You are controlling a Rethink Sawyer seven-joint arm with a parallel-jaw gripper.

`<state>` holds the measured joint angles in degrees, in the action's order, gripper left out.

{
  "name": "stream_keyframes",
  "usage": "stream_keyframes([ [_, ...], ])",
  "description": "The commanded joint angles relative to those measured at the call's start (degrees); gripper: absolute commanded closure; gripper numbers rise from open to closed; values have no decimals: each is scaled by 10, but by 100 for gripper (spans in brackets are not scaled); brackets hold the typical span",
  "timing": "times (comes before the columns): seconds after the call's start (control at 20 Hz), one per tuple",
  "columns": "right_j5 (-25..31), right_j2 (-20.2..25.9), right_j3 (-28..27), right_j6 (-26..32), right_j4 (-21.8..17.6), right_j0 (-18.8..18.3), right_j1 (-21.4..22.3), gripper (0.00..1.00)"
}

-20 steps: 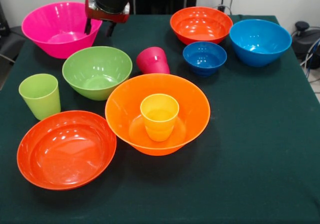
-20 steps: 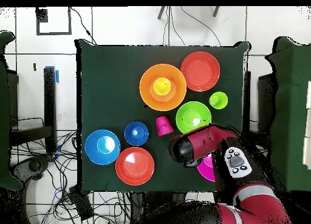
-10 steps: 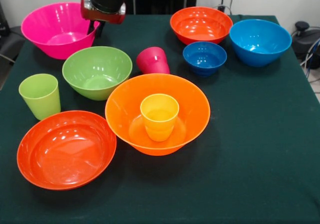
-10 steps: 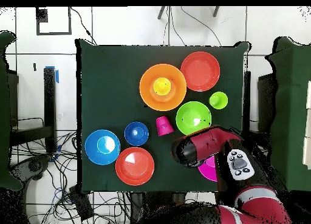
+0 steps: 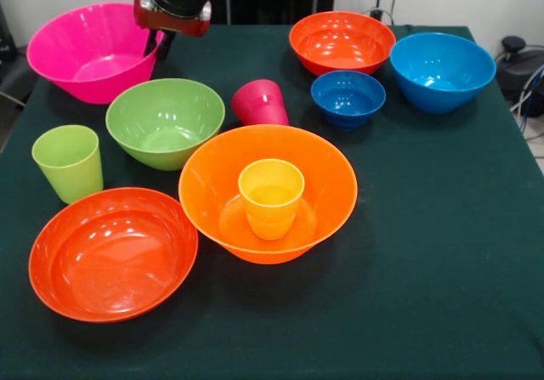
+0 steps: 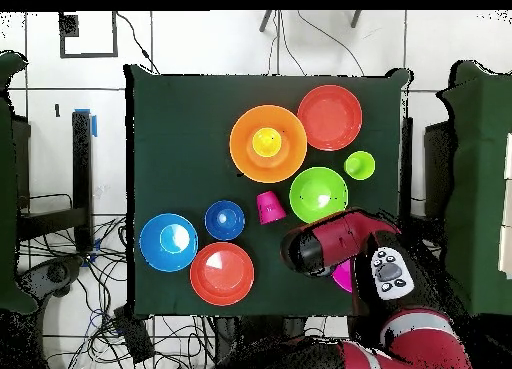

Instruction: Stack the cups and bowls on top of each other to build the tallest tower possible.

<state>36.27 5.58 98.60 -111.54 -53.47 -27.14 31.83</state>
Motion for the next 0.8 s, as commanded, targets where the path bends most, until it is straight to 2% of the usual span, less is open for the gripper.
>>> stream_keyframes([
  [0.05, -10, 11, -4, -46, 18, 50, 36, 100],
  [0.4, 75, 7, -5, 6, 71, 79, 85, 100],
  [0.8, 103, -5, -10, 16, 87, 102, 106, 100],
])
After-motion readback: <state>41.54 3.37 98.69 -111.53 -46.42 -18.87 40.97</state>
